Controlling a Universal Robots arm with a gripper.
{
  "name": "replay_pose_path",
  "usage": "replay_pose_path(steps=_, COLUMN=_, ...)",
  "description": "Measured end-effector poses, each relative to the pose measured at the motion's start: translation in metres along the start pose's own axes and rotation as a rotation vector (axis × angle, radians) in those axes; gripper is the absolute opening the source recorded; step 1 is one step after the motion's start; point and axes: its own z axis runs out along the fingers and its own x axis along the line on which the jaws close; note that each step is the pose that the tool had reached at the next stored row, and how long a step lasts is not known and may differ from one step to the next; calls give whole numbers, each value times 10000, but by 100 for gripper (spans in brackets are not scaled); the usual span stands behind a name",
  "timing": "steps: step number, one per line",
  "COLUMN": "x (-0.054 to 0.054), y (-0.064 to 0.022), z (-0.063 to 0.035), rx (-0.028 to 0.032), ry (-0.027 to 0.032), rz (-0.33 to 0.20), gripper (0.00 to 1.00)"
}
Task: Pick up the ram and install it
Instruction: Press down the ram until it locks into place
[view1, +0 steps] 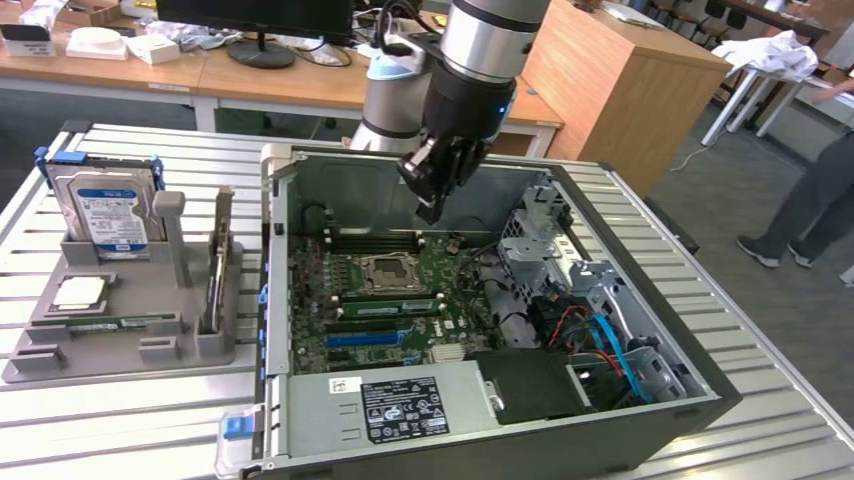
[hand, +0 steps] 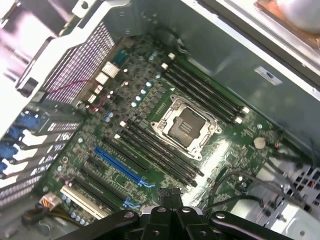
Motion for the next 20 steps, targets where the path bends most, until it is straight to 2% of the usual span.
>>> replay_pose_path(steps=20, x=0, y=0, z=3, rx=7, ry=-133, rz=3161, gripper=10)
